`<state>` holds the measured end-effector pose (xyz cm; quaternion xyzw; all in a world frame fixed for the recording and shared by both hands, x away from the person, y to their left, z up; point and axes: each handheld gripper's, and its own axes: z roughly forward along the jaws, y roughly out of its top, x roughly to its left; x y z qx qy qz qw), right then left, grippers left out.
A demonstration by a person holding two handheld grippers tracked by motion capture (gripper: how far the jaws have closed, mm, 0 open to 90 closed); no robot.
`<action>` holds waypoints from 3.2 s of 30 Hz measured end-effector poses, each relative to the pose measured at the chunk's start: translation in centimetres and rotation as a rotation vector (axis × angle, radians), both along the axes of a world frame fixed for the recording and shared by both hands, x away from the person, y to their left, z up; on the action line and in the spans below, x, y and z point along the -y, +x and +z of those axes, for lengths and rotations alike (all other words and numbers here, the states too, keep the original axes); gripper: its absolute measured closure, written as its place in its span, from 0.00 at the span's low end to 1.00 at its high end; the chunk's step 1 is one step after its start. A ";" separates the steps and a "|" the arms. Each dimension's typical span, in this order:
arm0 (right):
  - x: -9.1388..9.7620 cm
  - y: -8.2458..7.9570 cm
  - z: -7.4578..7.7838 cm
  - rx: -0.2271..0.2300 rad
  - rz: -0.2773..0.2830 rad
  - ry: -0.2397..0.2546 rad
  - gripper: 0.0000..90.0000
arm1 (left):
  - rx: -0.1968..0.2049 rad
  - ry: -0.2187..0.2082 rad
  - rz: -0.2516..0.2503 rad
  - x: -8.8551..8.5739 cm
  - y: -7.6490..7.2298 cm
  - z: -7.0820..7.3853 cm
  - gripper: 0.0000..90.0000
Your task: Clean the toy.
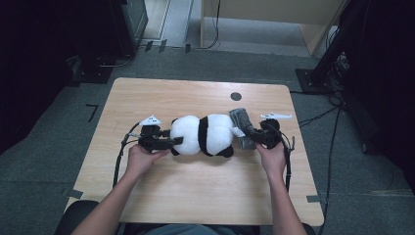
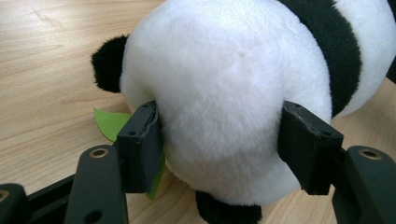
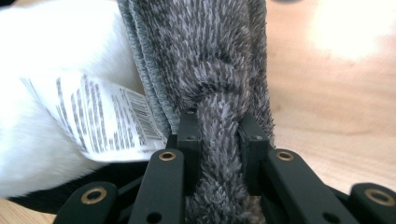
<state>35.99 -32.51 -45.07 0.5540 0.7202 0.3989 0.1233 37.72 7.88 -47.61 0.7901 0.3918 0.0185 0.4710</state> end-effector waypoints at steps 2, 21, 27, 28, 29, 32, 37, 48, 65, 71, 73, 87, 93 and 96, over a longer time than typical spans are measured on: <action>-0.1 -0.3 1.1 0.031 0.003 -0.009 0.85 | 0.000 0.001 -0.001 0.0 0.0 0.0 0.39; -4.3 -1.6 4.3 0.099 0.145 0.017 0.85 | 0.002 -0.003 0.004 0.0 -0.1 -0.1 0.40; -3.8 -1.0 2.9 0.076 0.134 0.024 0.85 | 0.001 -0.011 0.006 0.1 0.0 -0.1 0.40; -3.7 -0.9 2.6 0.067 0.129 0.017 0.85 | -0.001 -0.011 0.007 0.1 0.0 -0.1 0.40; -3.5 -0.9 2.3 0.059 0.122 0.012 0.85 | -0.001 -0.010 0.007 0.1 0.0 -0.1 0.40; -3.0 -0.5 1.3 0.032 0.109 0.017 0.85 | -0.005 -0.010 0.008 0.1 0.0 0.0 0.40; -2.8 -0.2 -0.2 -0.005 0.095 0.015 0.85 | -0.016 -0.014 0.006 0.1 0.1 0.0 0.42; -3.2 0.4 -2.6 -0.089 0.097 -0.019 0.85 | -0.024 -0.009 0.000 0.1 0.3 0.1 0.44; -0.7 -1.0 1.4 0.021 0.039 -0.005 0.85 | -0.026 0.011 -0.009 0.2 0.1 0.6 0.49; -2.7 -2.1 5.3 0.139 0.094 -0.013 0.85 | -0.020 0.004 -0.007 0.1 -0.2 0.6 0.53; -3.9 -2.3 6.2 0.164 0.131 -0.020 0.85 | -0.020 0.003 -0.005 0.1 -0.3 0.6 0.53; -13.3 -1.7 6.0 0.164 0.356 -0.079 0.84 | -0.011 0.004 0.009 0.3 -0.6 0.8 0.55; -15.1 -1.1 3.1 0.136 0.383 -0.123 0.84 | -0.014 0.009 0.016 0.3 -0.5 0.7 0.55; -15.0 -1.3 2.9 0.139 0.389 -0.113 0.85 | -0.015 0.017 0.018 0.4 -0.6 0.7 0.56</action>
